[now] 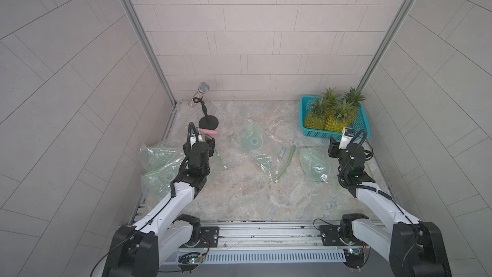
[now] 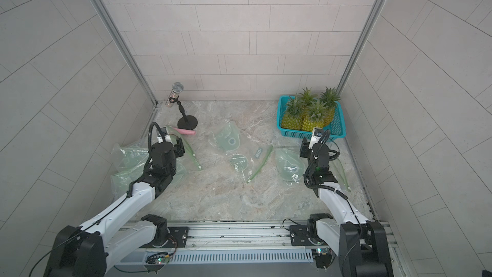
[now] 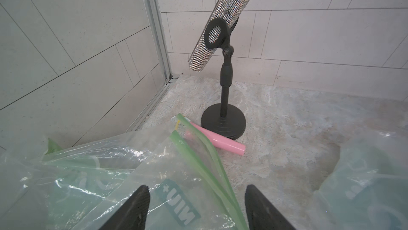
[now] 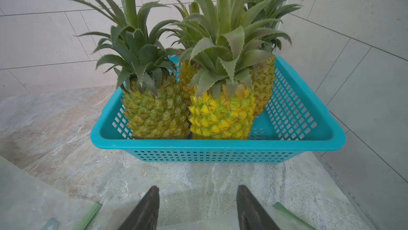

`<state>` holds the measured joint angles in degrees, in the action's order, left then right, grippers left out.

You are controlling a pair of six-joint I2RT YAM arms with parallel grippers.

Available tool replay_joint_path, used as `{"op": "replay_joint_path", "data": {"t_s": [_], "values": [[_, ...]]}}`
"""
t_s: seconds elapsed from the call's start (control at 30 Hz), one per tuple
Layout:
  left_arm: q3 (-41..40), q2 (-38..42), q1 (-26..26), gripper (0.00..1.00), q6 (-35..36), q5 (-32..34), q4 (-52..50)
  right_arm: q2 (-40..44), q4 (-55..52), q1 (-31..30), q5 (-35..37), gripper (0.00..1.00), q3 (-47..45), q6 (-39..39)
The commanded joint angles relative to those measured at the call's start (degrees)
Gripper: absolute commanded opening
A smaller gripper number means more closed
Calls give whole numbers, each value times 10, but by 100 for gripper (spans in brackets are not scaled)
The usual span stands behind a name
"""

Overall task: Open the zip-top bag and take out the pineapple
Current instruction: Reset both arms

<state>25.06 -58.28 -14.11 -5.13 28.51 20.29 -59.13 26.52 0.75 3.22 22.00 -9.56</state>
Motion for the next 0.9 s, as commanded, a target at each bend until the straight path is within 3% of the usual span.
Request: {"op": "replay_joint_path", "data": {"t_s": [0.0,0.23,0.4,0.47,0.67,0.87], "values": [[-30,-11,7,73,60,6,109,-14,70,0,-1,58,-11,11],[-78,-88,15,75,108,21,257,-67,155,0,6,59,-32,20],[-94,-164,23,87,101,20,350,-116,204,0,10,60,-38,17],[-89,-178,26,93,95,1,348,-123,199,-1,-1,60,-38,33],[-56,-188,44,96,74,-62,259,-144,207,-1,14,61,-47,36],[-79,-263,58,97,89,-116,386,-225,350,-1,-1,63,-83,44]]}}
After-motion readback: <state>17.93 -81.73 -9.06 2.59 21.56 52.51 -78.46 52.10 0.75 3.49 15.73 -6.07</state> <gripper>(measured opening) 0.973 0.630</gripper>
